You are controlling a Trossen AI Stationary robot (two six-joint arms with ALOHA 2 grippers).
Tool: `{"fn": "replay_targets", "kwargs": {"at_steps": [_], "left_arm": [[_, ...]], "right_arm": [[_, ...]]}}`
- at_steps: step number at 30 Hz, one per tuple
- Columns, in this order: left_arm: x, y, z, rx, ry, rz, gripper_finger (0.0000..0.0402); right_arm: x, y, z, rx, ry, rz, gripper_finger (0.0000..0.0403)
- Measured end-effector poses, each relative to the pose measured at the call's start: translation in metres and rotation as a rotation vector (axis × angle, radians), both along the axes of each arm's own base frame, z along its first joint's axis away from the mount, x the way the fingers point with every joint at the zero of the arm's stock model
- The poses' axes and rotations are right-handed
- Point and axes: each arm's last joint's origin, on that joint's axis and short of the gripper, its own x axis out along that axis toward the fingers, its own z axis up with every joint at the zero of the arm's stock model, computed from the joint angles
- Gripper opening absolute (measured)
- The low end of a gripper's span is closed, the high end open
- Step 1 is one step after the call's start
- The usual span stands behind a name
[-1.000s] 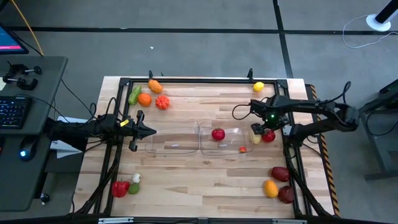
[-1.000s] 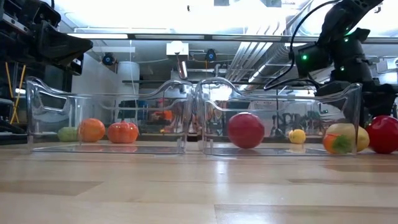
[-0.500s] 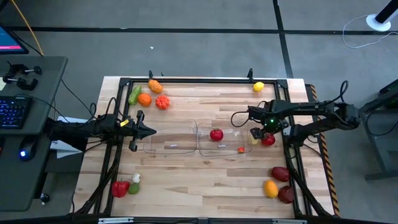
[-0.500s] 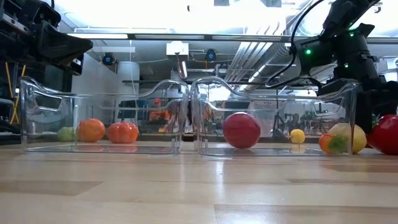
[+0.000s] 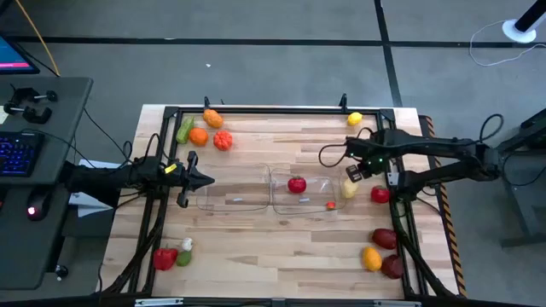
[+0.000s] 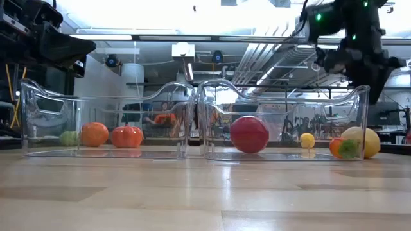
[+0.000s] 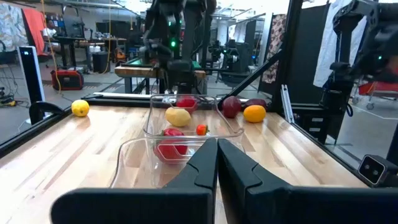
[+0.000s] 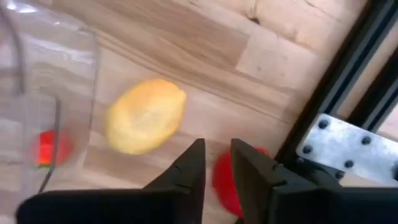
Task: Sort produce into baskets
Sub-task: Put the red tomato into the right transparent bin
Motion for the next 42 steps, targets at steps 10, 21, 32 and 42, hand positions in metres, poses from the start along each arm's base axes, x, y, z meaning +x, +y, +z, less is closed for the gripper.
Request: {"fn": "replay_targets", "kwargs": {"at_steps": [10,21,32,42], "left_arm": [[0.000,0.000,0.000,0.000,0.000,0.000,0.0000],[0.000,0.000,0.000,0.000,0.000,0.000,0.0000],[0.000,0.000,0.000,0.000,0.000,0.000,0.0000],[0.000,0.000,0.000,0.000,0.000,0.000,0.0000]], "right_arm": [[-0.021,0.021,0.007,0.122,0.034,0.079,0.0108],[-0.015,0.027,-0.013,0.207,0.071,0.419,0.0273],[0.007,0.023,-0.040,0.297,0.270,0.564,0.0298],[0.017,0.021,-0.058,0.354,0.383,0.608,0.0299]]}}
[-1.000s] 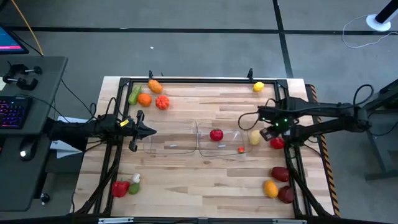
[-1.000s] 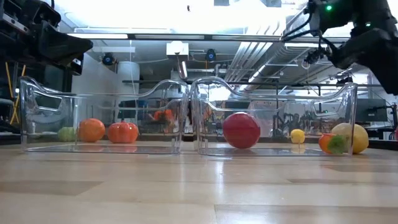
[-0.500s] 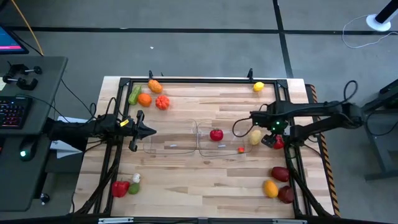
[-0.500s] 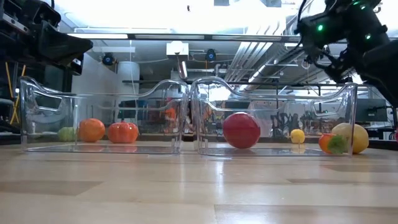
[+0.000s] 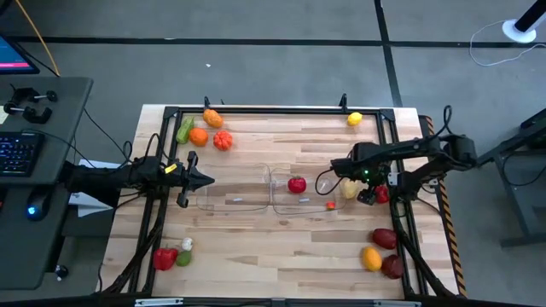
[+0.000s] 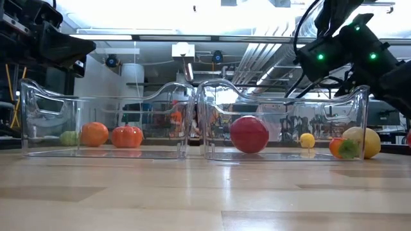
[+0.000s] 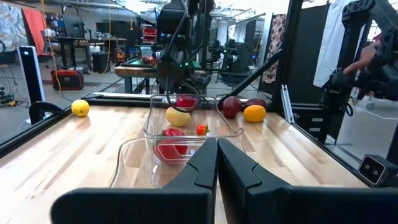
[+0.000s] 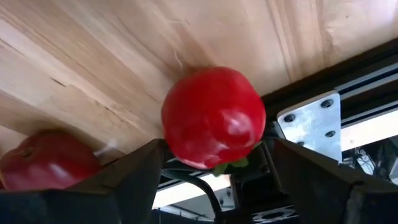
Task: Sort produce into baskets
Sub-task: Put the red tomato into the right transparent bin
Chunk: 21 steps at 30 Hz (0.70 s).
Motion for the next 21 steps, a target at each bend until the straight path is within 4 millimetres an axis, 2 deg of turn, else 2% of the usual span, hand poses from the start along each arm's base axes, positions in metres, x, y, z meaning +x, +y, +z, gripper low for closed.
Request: {"fn": "replay_targets", "kwargs": {"at_steps": [17,21], "left_arm": [[0.000,0.000,0.000,0.000,0.000,0.000,0.0000],[0.000,0.000,0.000,0.000,0.000,0.000,0.0000]], "right_arm": [[-0.011,0.003,0.018,0.041,-0.098,0.026,0.0299],[-0.010,0.003,0.018,0.051,-0.106,0.040,0.0318]]}}
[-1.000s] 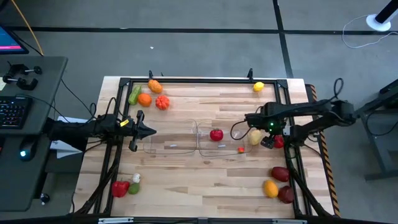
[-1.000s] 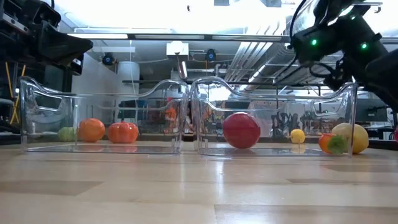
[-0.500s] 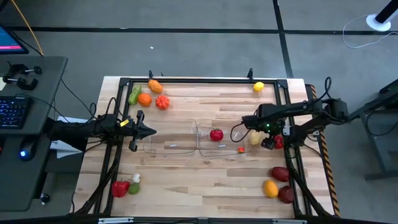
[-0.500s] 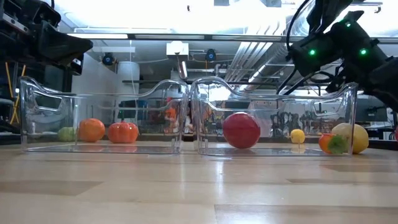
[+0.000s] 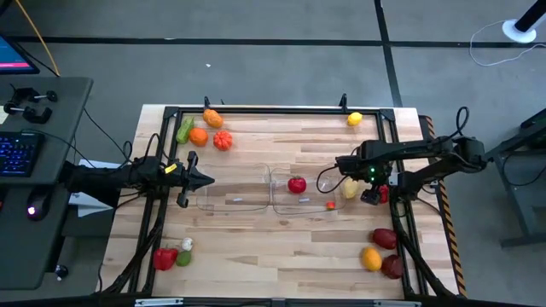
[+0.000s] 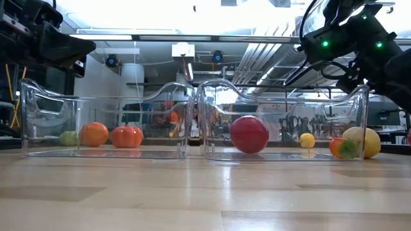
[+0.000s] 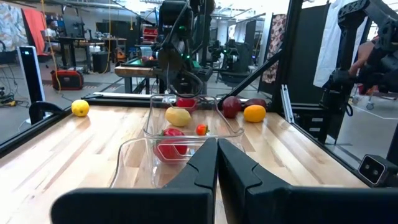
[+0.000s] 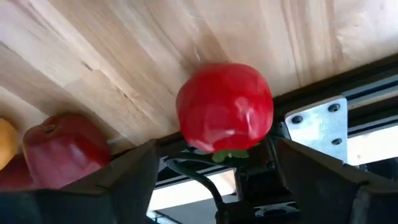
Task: Sort produce into baskets
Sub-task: Put the red tomato into the right transparent bin
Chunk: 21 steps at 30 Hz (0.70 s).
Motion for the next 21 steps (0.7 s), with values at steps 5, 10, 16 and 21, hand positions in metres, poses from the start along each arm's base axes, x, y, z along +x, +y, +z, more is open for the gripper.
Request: {"fn": "replay_targets", "kwargs": {"at_steps": [5,10,16,21], "left_arm": [[0.0000,0.0000,0.0001,0.000,0.000,0.000,0.0000],[0.0000,0.0000,-0.0001,0.000,0.000,0.000,0.0000],[0.0000,0.0000,0.0000,0.000,0.000,0.000,0.0000],[0.0000,0.0000,0.0000,0.000,0.000,0.000,0.0000]], "right_arm": [[-0.0005,0.0004,-0.0002,0.030,-0.005,0.044,0.0386],[-0.0020,-0.0010,-0.0012,-0.021,0.018,0.043,0.0374],[-0.0030,-0.0015,-0.0007,-0.061,0.040,0.005,0.0363],[-0.0023,-0.0004,0.0013,-0.013,0.031,0.017,0.0362]]}}
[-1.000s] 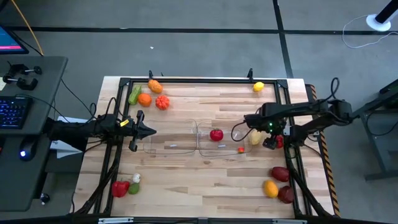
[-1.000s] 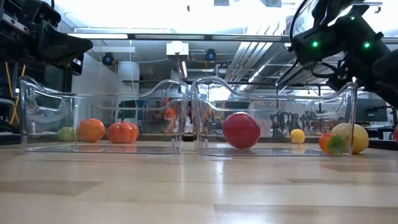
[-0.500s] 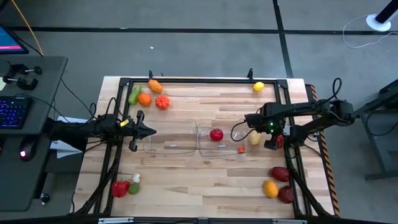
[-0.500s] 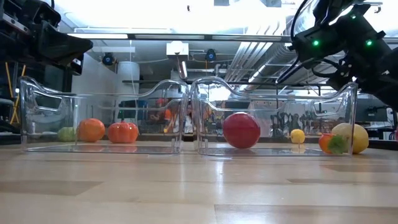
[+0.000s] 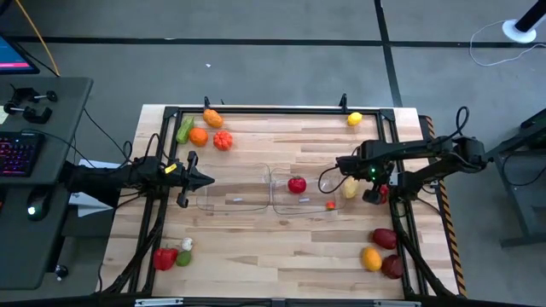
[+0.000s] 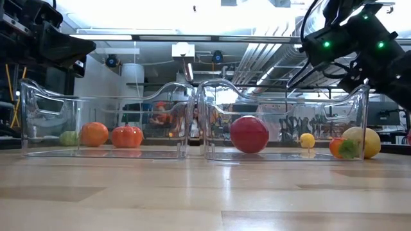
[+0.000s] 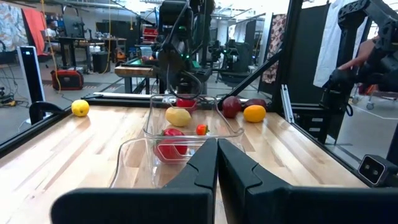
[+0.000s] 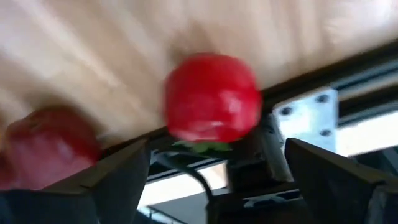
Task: Sort produce into baskets
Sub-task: Put the red tomato into the right transparent bin
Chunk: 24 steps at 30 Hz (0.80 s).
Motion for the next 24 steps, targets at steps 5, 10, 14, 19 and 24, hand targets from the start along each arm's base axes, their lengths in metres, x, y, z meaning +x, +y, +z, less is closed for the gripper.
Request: {"fn": "replay_targets", "kwargs": {"at_steps": [5,10,14,19,24], "left_arm": [[0.000,0.000,0.000,0.000,0.000,0.000,0.0000],[0.000,0.000,0.000,0.000,0.000,0.000,0.0000],[0.000,0.000,0.000,0.000,0.000,-0.001,0.0000],[0.000,0.000,0.000,0.000,0.000,0.000,0.0000],[0.000,0.000,0.000,0.000,0.000,0.000,0.0000]], "right_arm": [[0.003,0.001,-0.004,0.089,0.016,0.070,0.0362],[0.005,0.000,-0.010,0.066,0.109,0.052,0.0362],[0.013,-0.002,0.004,0.029,0.081,-0.003,0.0362],[0.032,-0.002,0.027,-0.018,-0.042,-0.091,0.0362],[0.026,0.007,0.018,-0.005,0.017,-0.090,0.0362]]}}
